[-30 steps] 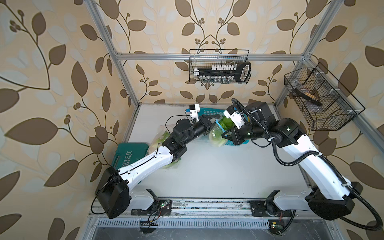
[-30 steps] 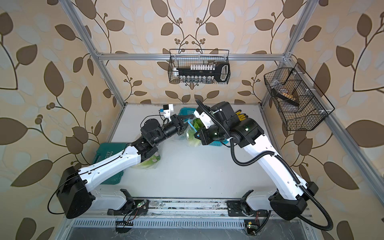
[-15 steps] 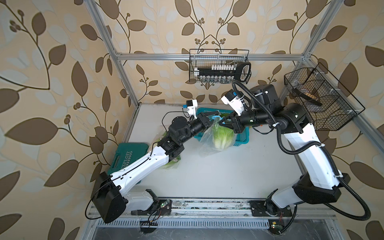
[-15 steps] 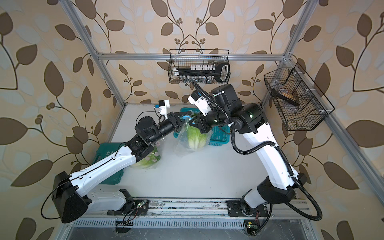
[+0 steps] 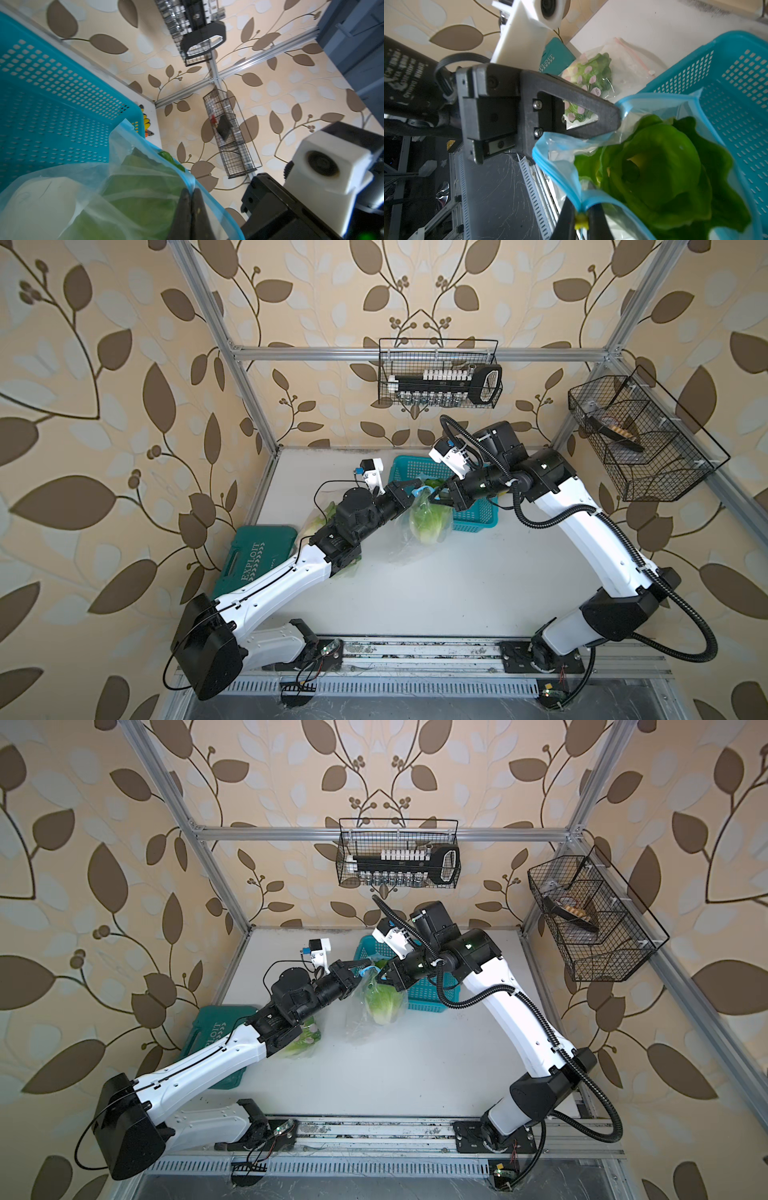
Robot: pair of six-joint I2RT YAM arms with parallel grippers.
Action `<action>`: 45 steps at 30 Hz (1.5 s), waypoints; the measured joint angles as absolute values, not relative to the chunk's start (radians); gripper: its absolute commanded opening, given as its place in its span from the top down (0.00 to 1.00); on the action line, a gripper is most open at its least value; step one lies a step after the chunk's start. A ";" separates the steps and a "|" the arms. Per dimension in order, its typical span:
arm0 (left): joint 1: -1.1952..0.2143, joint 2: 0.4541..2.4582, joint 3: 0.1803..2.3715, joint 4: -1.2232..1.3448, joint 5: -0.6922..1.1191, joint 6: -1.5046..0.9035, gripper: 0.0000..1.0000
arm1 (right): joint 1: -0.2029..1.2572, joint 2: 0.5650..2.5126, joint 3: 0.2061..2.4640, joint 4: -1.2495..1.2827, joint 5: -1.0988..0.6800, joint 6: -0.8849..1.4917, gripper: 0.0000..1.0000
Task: Put the chinese cabbages into a zipper bag and zip it
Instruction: Adjust the zipper food storage bag at the center of the board.
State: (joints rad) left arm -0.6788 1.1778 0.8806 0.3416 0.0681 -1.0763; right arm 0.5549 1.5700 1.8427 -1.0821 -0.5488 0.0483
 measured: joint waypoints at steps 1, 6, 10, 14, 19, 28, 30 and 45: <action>-0.676 1.175 0.878 0.319 0.057 -1.077 1.00 | 0.552 1.569 1.822 -1.072 -0.569 0.054 1.00; -0.673 1.142 0.878 0.264 0.039 -1.075 1.00 | 0.528 1.563 1.806 -1.058 -0.632 0.058 1.00; -0.675 1.110 0.878 0.249 0.023 -1.071 1.00 | 0.447 1.520 1.735 -1.027 -0.637 0.057 1.00; -0.681 1.117 0.877 0.252 0.023 -1.073 1.00 | 0.389 1.520 1.694 -1.039 -0.594 0.048 1.00; -0.693 1.129 0.878 0.240 0.023 -1.006 0.66 | 0.381 1.527 1.694 -1.052 -0.560 0.030 1.00; -0.576 1.141 1.115 -0.091 0.075 -0.630 0.35 | 0.360 1.558 1.723 -1.097 -0.353 -0.004 1.00; -0.553 1.162 1.182 -0.121 0.080 -0.560 0.34 | 0.360 1.577 1.745 -1.104 -0.292 -0.004 1.00; -0.384 1.304 0.962 0.075 0.500 -0.492 0.47 | 0.346 1.637 1.756 -1.066 -0.095 -0.001 1.00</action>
State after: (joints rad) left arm -0.3836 1.3041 0.9619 0.0746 0.4999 -0.4923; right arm 0.3462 1.6367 1.7557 -1.0664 -0.0948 -0.0006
